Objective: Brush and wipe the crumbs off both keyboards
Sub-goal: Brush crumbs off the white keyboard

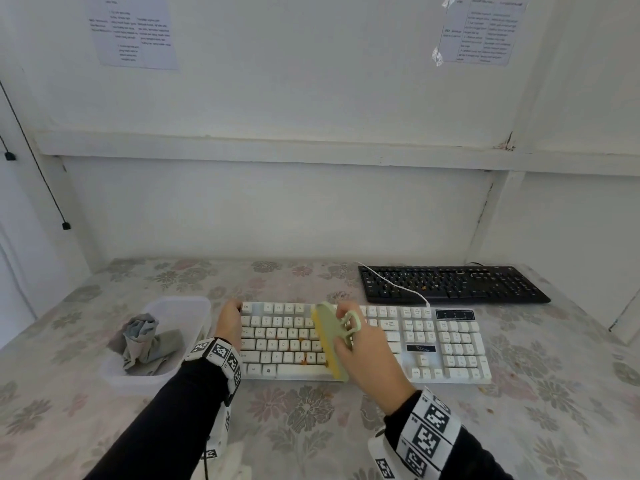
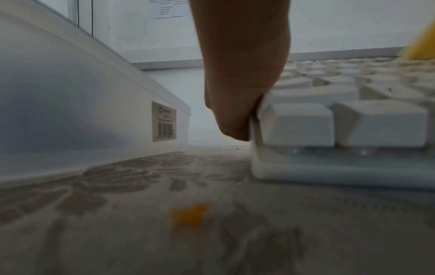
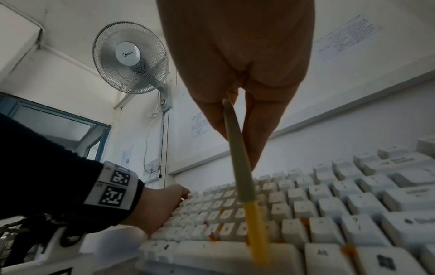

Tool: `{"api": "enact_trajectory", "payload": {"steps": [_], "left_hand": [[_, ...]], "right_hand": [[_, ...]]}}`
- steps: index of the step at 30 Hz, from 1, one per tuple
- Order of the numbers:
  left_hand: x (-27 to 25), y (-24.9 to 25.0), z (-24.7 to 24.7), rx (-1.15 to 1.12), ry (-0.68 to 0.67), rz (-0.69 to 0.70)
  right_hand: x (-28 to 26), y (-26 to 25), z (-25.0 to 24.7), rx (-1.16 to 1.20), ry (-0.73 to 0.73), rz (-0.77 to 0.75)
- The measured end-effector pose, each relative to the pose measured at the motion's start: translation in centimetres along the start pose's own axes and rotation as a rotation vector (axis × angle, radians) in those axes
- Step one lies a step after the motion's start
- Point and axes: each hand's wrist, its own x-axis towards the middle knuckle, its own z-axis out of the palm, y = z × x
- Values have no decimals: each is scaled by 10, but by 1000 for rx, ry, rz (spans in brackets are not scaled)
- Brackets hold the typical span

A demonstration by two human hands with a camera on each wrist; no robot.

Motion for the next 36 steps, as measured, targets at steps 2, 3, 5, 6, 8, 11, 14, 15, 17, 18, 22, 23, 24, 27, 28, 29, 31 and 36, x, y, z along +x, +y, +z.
{"api": "enact_trajectory", "payload": {"steps": [2,3,5,6,8,11,14,15,17,18,22,23,24,27,28,29,31,36], "left_hand": [[0,0,0,-3,-4,-5],[1,0,0,-3,-4,-8],[1,0,0,-2,-3,-10],[2,0,0,-5,-4,-10],[2,0,0,-9,-1,-10],[2,0,0,-11,0,-10],[3,-1,0,-13,-4,-14],[3,-1,0,-9,-3,-17],[3,0,0,-1,3,-14],[4,0,0,0,7,-10],[4,-1,0,1,5,-9],[4,-1,0,-2,6,-11],[3,0,0,-6,7,-14],[3,-1,0,-5,3,-12],[3,-1,0,-3,6,-10],[3,-1,0,-3,7,-10],[3,-1,0,-2,2,-11],[3,0,0,9,4,-15]], "right_hand": [[-7,1,-2,-7,-54,12],[-10,2,-3,-17,-70,22],[-11,2,-7,-16,-68,39],[-10,2,-10,-9,-49,41],[-4,0,-14,4,39,7],[4,0,-15,46,178,-41],[5,3,-10,16,146,-28],[4,5,-8,-2,118,-20],[-1,6,-8,-14,60,0],[-4,6,-9,-15,23,12],[-12,3,-18,-23,-43,32],[-11,2,-20,-23,-27,29],[-10,2,-21,-19,3,20],[-3,3,-17,2,113,-43],[-2,3,-14,11,121,-54],[-2,4,-10,23,110,-49],[-3,7,-5,35,64,-20],[-9,14,-12,-41,4,13]]}}
